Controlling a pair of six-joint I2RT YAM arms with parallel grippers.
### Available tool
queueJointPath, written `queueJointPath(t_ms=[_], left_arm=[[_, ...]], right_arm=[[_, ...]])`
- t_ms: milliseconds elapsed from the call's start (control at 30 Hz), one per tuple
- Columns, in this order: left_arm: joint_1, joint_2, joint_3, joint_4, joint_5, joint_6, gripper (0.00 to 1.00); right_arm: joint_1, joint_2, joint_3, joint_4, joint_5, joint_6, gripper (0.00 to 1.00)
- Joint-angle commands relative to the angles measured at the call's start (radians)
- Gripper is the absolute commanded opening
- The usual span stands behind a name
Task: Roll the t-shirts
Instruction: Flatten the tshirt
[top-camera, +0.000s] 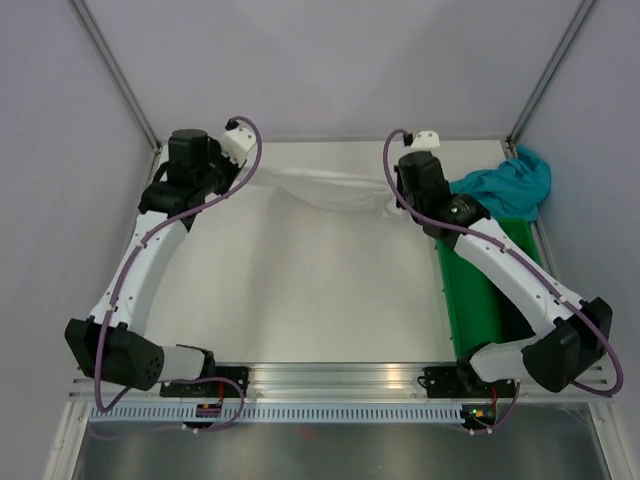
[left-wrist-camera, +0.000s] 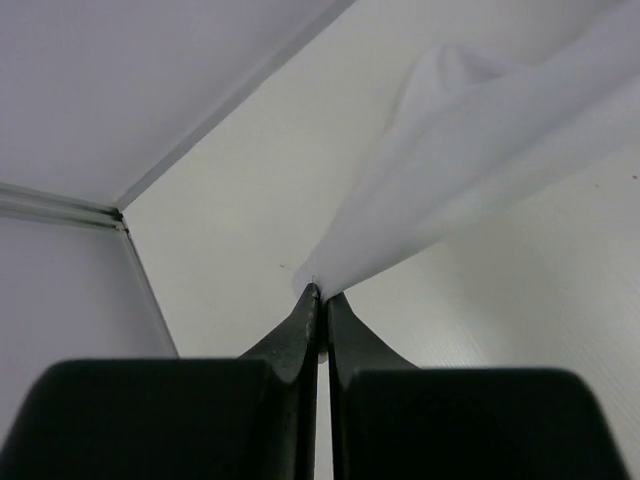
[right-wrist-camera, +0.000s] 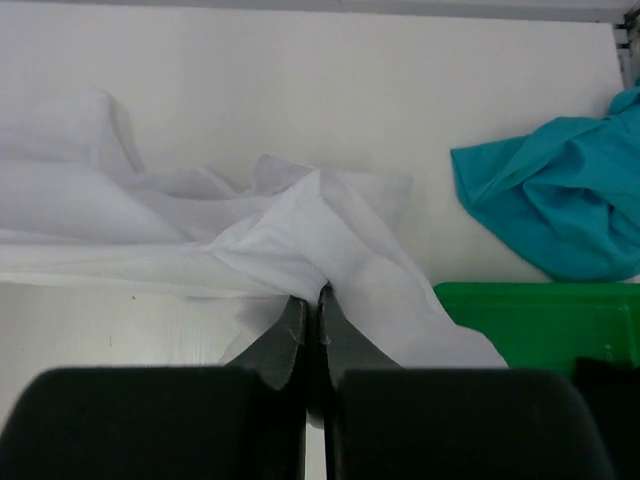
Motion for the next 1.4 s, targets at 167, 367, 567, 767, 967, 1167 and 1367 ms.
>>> queueJointPath(t_ms=[167,367,567,767,967,1167,1367], left_arm=[[0.04,-0.084,-0.433,0.018,0.028,0.025,0.02],[0.108,-0.132,-0.607,0.075,0.016,0.057,0.02],[0.135,-0.159,-0.654,0.081,0.026,0.066,0.02],[0.144,-0.196,-0.688,0.082,-0.006,0.082,0.02],[0.166,-0.237,-0.714,0.081,-0.017,0.092,0.02],[0.184,-0.27,-0.71,0.087,-0.032,0.109,0.02],[0.186,-0.219,-0.489,0.09,-0.049,0.036,0.02]], right_arm=[[0.2,-0.076,-0.493,0.079,-0.116,0.226,0.4],[0.225,-0.213,-0.722,0.129,-0.158,0.34,0.6],[0.157,-0.288,-0.744,0.116,-0.172,0.322,0.7],[0.059,-0.149,-0.822,0.22,-0.318,0.319,0.7],[0.019,-0.078,-0.863,0.287,-0.395,0.331,0.55],[0.014,-0.129,-0.746,0.252,-0.34,0.282,0.0],[-0.016,-0.046,-0.248,0.065,-0.177,0.101,0.0]])
